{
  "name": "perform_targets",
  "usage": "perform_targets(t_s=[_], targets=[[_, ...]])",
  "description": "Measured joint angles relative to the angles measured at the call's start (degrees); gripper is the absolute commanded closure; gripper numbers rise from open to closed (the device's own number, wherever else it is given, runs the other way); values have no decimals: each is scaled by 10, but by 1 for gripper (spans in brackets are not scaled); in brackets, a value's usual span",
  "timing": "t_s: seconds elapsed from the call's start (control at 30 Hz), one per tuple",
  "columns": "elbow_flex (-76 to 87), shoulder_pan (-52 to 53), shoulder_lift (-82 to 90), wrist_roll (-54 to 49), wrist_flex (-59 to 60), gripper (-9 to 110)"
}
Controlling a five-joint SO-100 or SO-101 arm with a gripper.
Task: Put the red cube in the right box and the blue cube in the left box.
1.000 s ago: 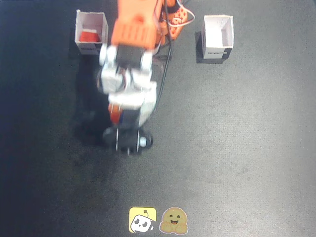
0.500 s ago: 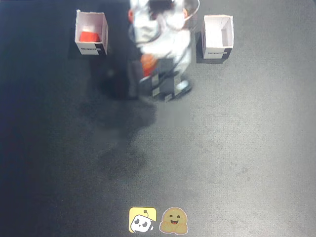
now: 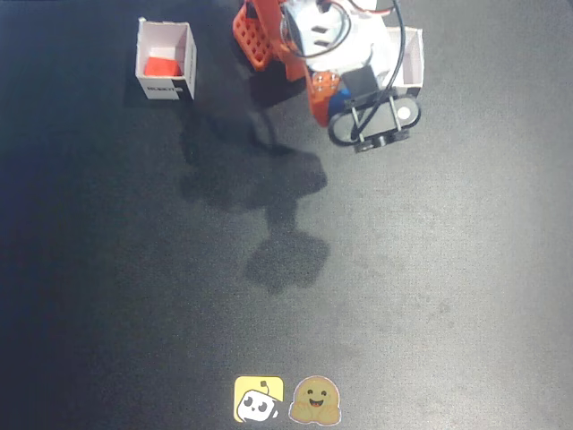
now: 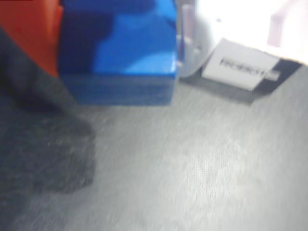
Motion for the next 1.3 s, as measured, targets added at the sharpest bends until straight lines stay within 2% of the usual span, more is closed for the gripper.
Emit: perform_targets(t_s=[0.8,1.3], targets=[[43,-328,16,95,3,94],[77,-433,-17,105,-36,94]])
